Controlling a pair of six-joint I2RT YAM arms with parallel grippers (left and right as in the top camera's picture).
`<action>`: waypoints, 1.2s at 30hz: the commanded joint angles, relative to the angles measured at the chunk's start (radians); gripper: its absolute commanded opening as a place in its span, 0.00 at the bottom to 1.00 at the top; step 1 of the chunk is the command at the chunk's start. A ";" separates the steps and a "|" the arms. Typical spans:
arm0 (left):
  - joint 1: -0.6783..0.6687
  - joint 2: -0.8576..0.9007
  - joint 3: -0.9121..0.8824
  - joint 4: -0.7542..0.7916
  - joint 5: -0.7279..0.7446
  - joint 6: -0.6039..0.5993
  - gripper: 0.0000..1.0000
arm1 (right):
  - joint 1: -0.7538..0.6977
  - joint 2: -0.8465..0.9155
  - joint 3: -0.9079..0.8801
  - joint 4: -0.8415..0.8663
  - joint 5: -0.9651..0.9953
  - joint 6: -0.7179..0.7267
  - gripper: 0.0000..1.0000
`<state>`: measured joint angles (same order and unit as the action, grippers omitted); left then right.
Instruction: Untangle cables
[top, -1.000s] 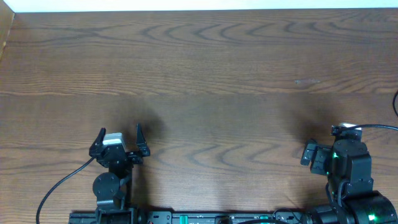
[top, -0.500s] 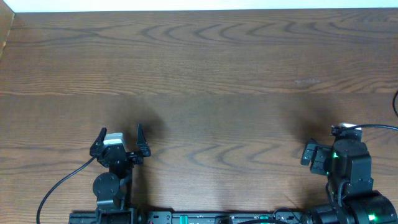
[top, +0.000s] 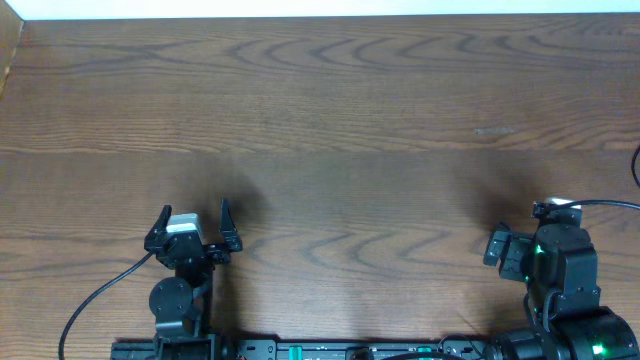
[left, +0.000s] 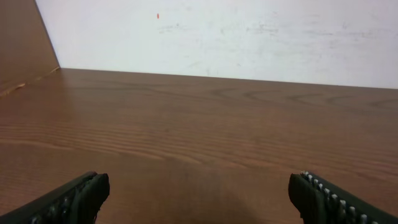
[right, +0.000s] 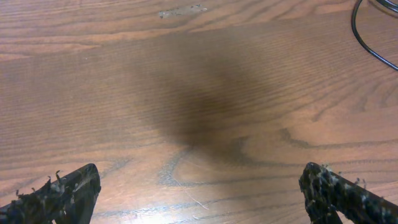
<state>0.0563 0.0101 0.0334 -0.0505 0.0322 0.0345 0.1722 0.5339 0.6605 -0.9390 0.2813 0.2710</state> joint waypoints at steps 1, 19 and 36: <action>0.003 -0.006 -0.029 -0.016 0.012 0.014 0.98 | -0.014 -0.006 -0.003 0.000 0.004 0.013 0.99; 0.003 -0.006 -0.029 -0.016 0.012 0.014 0.98 | -0.115 -0.206 -0.196 0.304 -0.063 -0.007 0.99; 0.003 -0.006 -0.029 -0.016 0.012 0.014 0.98 | -0.165 -0.508 -0.605 0.800 -0.150 -0.013 0.99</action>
<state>0.0563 0.0101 0.0330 -0.0509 0.0467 0.0345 0.0139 0.0570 0.0978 -0.1833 0.1661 0.2665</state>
